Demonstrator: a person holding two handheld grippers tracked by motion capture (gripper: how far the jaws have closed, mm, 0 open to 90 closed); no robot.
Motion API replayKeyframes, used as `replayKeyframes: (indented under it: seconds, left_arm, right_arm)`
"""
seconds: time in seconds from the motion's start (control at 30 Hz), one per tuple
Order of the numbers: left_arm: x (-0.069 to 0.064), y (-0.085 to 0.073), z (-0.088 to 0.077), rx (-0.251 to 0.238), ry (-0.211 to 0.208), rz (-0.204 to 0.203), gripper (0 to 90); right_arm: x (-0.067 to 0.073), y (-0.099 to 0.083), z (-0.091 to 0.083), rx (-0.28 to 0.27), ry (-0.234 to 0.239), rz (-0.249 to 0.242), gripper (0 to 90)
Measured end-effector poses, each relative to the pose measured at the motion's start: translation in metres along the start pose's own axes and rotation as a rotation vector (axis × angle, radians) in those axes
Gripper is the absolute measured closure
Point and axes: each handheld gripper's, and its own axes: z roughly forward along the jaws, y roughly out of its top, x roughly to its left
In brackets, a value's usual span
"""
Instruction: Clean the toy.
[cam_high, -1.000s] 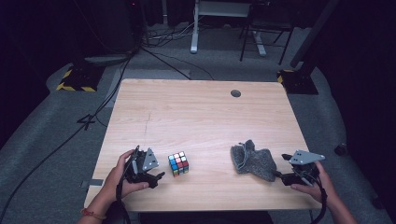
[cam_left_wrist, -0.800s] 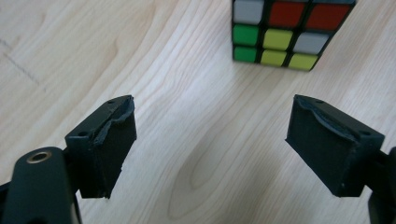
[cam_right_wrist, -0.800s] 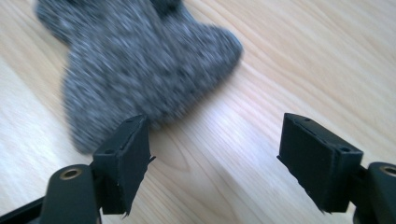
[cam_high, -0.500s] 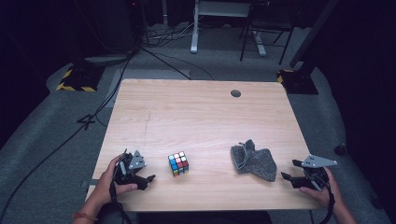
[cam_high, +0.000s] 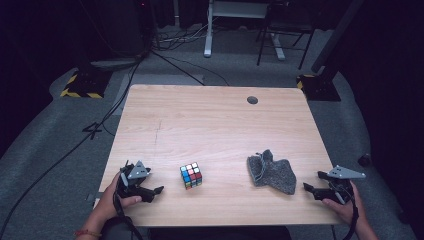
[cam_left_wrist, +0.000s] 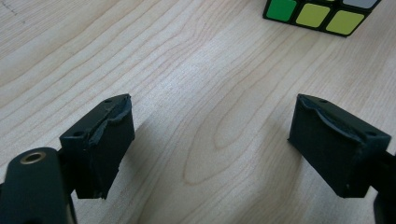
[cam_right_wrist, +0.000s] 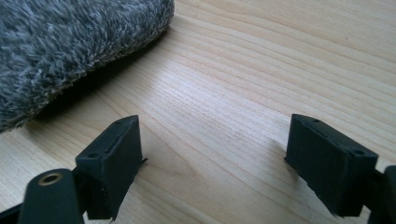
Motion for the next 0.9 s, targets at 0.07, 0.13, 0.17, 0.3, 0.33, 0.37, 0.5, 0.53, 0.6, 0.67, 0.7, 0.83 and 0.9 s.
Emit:
replayKeyframes:
  seconds: [0.07,0.13,0.17,0.3,0.33,0.37,0.5,0.53,0.6,0.67,0.7,0.83,0.9]
  left_arm:
    - [-0.0002,0.0002,0.0002,-0.001,0.005,-0.004,14.4]
    - [-0.0009,0.0005,0.0005,-0.001,0.012,-0.012,14.4]
    - [-0.0009,0.0005,0.0004,0.000,0.015,-0.011,14.4]
    - [-0.0015,0.0003,0.0006,-0.002,0.012,-0.019,14.4]
    - [-0.0014,0.0003,0.0006,-0.002,0.013,-0.018,14.4]
    - [-0.0015,0.0001,0.0004,-0.002,0.015,-0.019,14.4]
    - [-0.0013,-0.0003,-0.0001,0.001,0.013,-0.016,14.5]
    - [-0.0013,-0.0003,-0.0002,0.001,0.014,-0.015,14.4]
    - [-0.0012,-0.0004,-0.0002,0.000,0.015,-0.014,14.4]
    - [-0.0012,-0.0005,-0.0004,0.000,0.015,-0.014,14.4]
    - [-0.0011,-0.0005,-0.0004,0.000,0.014,-0.013,14.4]
    - [-0.0010,-0.0005,-0.0004,0.000,0.013,-0.013,14.4]
    - [-0.0010,-0.0005,-0.0004,0.000,0.013,-0.013,14.4]
  right_arm:
    - [0.0000,0.0000,0.0000,0.000,0.000,0.000,18.3]
    - [-0.0001,0.0000,0.0001,0.000,0.000,0.001,18.3]
    - [-0.0002,0.0000,0.0001,0.000,0.000,0.001,18.3]
    - [-0.0004,0.0001,0.0001,0.000,0.003,0.000,18.4]
    - [-0.0005,0.0001,0.0002,0.000,0.003,-0.001,18.4]
    - [-0.0005,0.0001,0.0002,0.000,0.004,-0.001,18.4]
    - [-0.0005,0.0001,0.0002,0.000,0.004,-0.001,18.4]
    - [-0.0004,0.0001,0.0002,0.000,0.004,-0.001,18.4]
    - [-0.0004,0.0001,0.0002,0.000,0.004,-0.001,18.4]
    - [-0.0005,0.0001,0.0002,0.000,0.004,-0.001,18.4]
    - [-0.0005,0.0001,0.0002,0.000,0.004,-0.001,18.4]
    - [-0.0005,0.0001,0.0002,0.000,0.004,-0.001,18.4]
    - [-0.0006,0.0001,0.0002,0.000,0.004,-0.002,18.4]
